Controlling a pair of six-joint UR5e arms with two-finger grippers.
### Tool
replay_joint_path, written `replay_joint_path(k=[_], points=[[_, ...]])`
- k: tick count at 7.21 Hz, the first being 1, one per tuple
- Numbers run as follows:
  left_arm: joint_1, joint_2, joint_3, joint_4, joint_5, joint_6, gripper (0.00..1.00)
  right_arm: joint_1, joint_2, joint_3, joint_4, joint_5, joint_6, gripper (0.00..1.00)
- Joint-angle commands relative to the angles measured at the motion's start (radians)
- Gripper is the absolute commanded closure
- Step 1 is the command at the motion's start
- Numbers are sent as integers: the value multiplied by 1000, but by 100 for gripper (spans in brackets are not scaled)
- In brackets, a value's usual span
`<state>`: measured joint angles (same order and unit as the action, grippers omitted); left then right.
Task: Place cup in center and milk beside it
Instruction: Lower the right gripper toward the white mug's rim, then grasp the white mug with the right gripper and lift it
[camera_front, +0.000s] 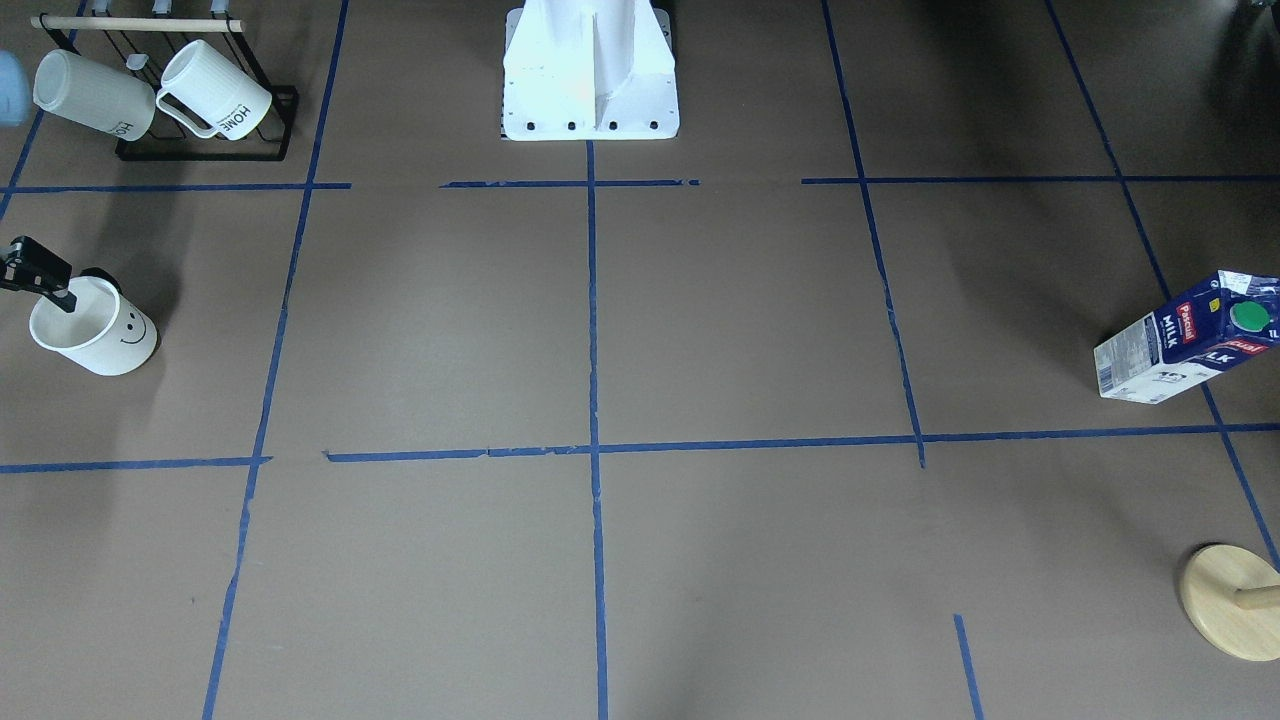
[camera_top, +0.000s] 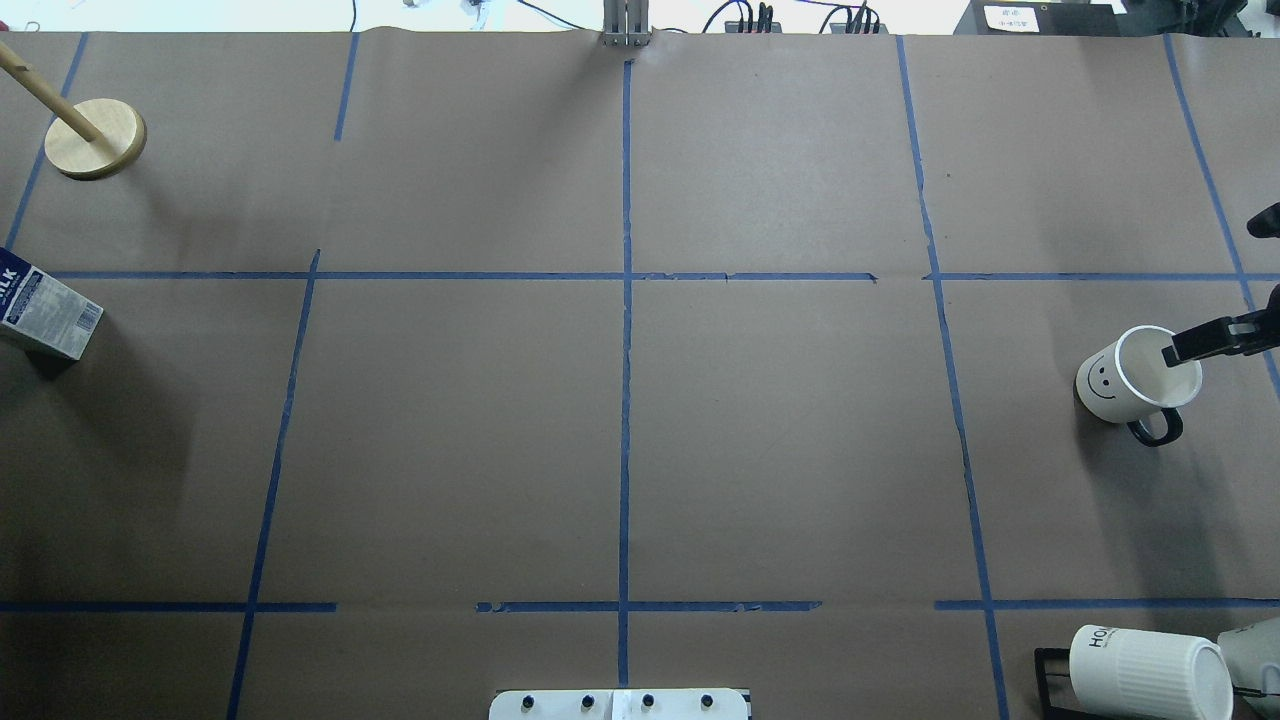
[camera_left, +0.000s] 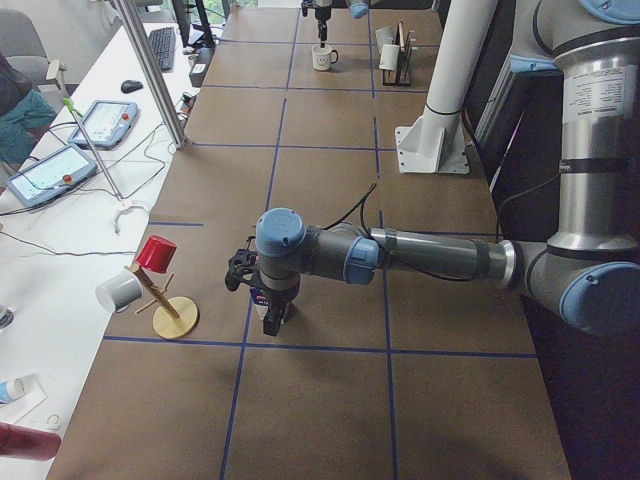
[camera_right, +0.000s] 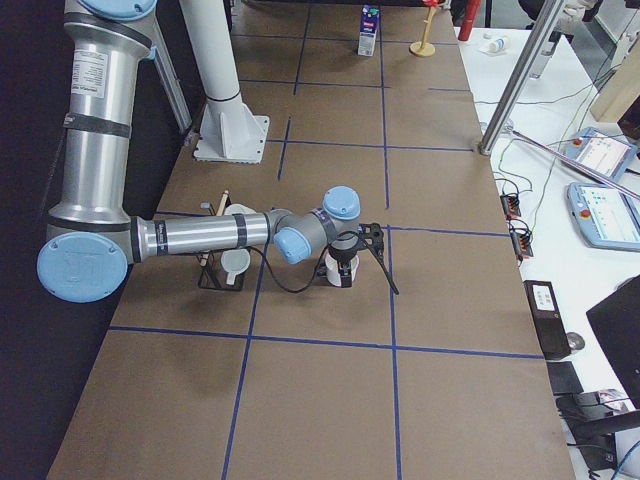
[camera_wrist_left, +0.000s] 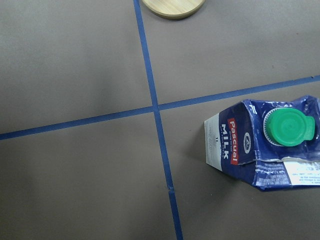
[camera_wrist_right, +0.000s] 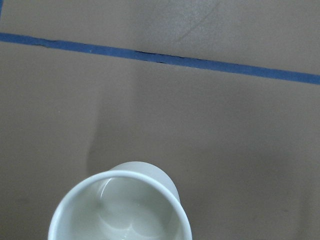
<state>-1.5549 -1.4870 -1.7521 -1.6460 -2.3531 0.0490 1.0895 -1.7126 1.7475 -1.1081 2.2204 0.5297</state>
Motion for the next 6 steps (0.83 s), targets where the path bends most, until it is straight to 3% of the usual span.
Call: replay_joint_path(k=[1, 4, 5, 6], points=[[-1, 1, -1, -2, 0, 0, 0, -19, 27, -40, 1, -11, 0, 0], [1, 1, 0, -2, 0, 0, 0, -45, 53, -82, 1, -19, 0, 0], [1, 1, 0, -2, 0, 0, 0, -49, 57, -80, 1, -31, 0, 6], [1, 1, 0, -2, 0, 0, 0, -48, 59, -77, -1, -31, 1, 50]])
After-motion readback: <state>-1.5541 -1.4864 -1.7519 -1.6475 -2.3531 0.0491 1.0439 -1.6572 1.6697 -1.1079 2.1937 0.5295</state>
